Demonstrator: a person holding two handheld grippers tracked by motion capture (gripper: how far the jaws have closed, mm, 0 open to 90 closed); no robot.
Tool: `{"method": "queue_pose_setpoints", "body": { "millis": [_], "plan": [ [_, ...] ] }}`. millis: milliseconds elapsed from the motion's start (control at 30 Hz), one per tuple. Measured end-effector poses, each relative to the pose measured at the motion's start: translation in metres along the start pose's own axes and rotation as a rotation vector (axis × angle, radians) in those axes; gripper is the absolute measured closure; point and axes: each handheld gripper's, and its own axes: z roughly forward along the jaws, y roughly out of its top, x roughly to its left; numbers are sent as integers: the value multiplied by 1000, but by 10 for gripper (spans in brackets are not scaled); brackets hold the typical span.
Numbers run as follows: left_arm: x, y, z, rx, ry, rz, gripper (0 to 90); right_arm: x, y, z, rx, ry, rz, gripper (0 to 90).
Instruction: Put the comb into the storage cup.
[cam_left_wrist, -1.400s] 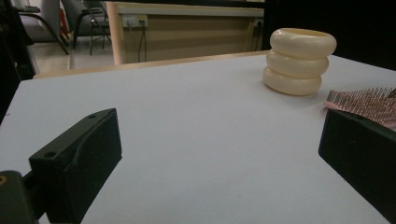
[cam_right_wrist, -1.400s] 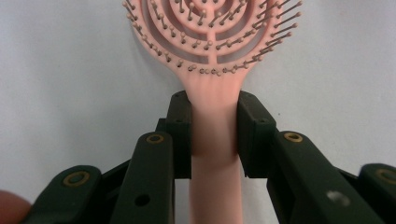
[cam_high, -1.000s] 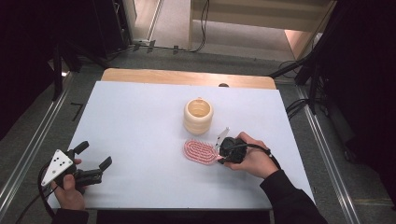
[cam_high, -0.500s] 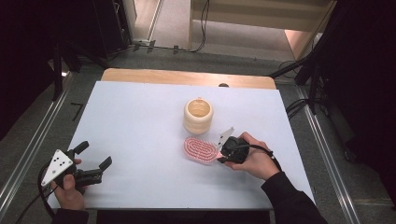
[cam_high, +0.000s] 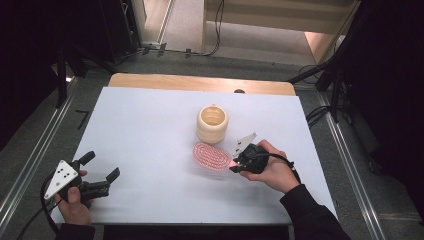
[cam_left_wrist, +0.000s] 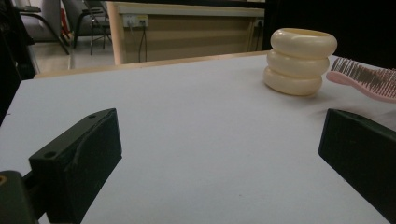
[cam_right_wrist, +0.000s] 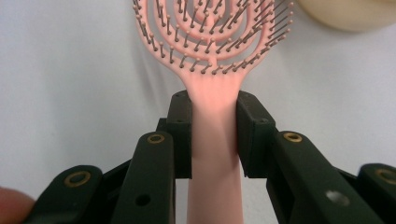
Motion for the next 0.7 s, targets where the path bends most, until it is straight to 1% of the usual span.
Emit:
{"method": "queue_pose_setpoints", "body": {
  "millis": [33, 67, 133, 167, 200, 233, 300, 500, 533, 700],
  "plan": [
    [0, 0, 0, 0, 1, -1, 1, 0, 0, -1, 1, 5, 8, 681],
    [0, 0, 0, 0, 0, -1, 1, 1, 1, -2, -16, 7, 6, 681],
    [0, 0, 0, 0, 0, -1, 2, 1, 3, -4, -31, 18, 11, 681],
    [0, 0, 0, -1, 0, -1, 1, 0, 3, -5, -47, 17, 7, 681],
    [0, 0, 0, 0, 0, -1, 1, 1, 4, -6, -49, 20, 18, 681],
    [0, 0, 0, -1, 1, -2, 1, 0, 4, -6, -62, 22, 13, 681],
    [0, 0, 0, 0, 0, -2, 1, 0, 5, -8, -77, 29, 18, 681],
    [0, 0, 0, -1, 0, -2, 1, 1, 7, -12, -114, 33, 30, 681],
    [0, 0, 0, -1, 0, -2, 2, 0, 8, -12, -124, 34, 24, 681],
    [0, 0, 0, 0, 0, -2, 1, 0, 11, -15, -166, 36, 25, 681]
  ]
}}
